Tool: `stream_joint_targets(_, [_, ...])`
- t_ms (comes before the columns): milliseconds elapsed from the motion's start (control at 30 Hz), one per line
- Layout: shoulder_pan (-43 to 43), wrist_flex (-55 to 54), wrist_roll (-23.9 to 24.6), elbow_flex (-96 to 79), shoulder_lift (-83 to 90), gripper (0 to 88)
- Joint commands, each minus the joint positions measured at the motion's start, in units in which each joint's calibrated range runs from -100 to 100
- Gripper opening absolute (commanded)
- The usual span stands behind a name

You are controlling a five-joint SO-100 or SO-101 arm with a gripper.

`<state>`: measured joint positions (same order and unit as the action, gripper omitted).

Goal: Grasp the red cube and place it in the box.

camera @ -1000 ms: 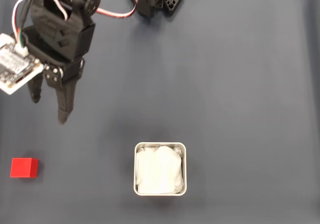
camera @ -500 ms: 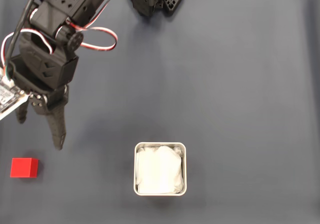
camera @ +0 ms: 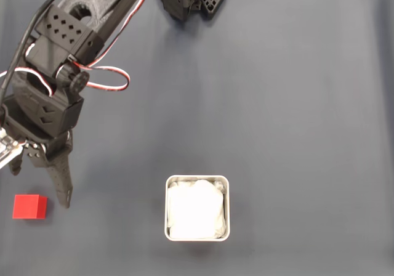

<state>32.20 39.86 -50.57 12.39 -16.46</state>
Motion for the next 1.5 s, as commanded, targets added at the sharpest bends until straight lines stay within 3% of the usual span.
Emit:
stream_joint_targets(0, [0.5,-1.5,0.2,4.3,-0.8,37.9])
stream_joint_targets(1467, [2.5,-10.0,0.8,14.8,-18.6,38.8])
